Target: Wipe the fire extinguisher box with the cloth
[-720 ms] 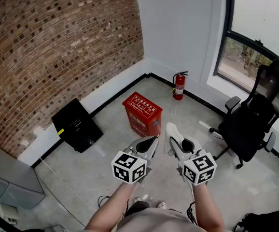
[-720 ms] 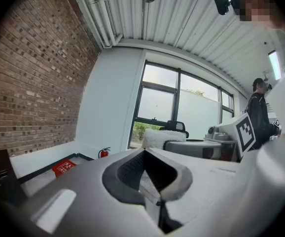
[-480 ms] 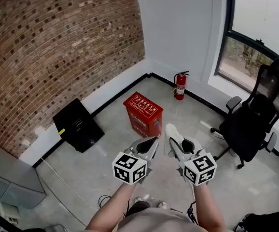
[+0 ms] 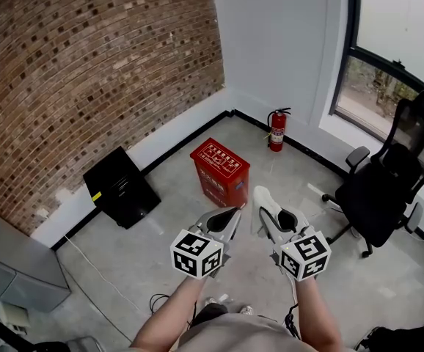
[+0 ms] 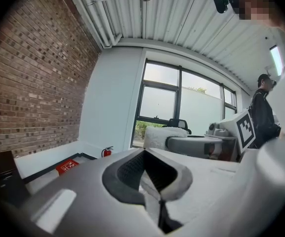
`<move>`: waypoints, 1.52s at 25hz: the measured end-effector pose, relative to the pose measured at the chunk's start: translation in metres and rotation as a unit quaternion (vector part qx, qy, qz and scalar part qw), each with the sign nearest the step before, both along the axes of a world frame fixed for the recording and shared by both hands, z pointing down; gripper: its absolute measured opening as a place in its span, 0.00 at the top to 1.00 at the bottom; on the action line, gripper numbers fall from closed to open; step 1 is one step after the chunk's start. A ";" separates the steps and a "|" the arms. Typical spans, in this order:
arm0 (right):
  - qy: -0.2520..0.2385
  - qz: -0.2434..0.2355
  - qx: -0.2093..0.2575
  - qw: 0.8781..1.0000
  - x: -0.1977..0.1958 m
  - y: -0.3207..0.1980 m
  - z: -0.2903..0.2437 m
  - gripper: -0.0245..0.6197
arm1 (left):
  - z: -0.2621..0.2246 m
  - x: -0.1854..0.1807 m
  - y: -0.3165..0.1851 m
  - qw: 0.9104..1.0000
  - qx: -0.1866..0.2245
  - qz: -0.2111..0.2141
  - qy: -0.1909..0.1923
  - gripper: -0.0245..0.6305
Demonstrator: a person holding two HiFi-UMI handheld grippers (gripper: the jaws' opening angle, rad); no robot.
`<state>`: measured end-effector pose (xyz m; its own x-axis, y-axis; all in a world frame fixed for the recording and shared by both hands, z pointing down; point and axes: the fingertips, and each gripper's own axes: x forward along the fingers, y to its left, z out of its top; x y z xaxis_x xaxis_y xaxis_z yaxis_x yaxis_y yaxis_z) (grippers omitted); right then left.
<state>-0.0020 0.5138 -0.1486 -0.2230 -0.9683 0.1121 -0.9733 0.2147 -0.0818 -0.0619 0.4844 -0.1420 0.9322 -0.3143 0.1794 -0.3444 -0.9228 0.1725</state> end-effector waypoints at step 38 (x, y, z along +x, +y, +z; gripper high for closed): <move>-0.006 0.078 -0.132 0.988 0.163 -0.303 0.278 0.80 | 0.269 0.074 -0.287 0.992 -0.087 -0.013 -0.092 0.96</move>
<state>0.1611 0.2105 0.1292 -0.0767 -0.9280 0.3645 -0.9914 0.0321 -0.1268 0.0121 0.1978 0.1268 0.8705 -0.2864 0.4002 -0.4078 -0.8749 0.2611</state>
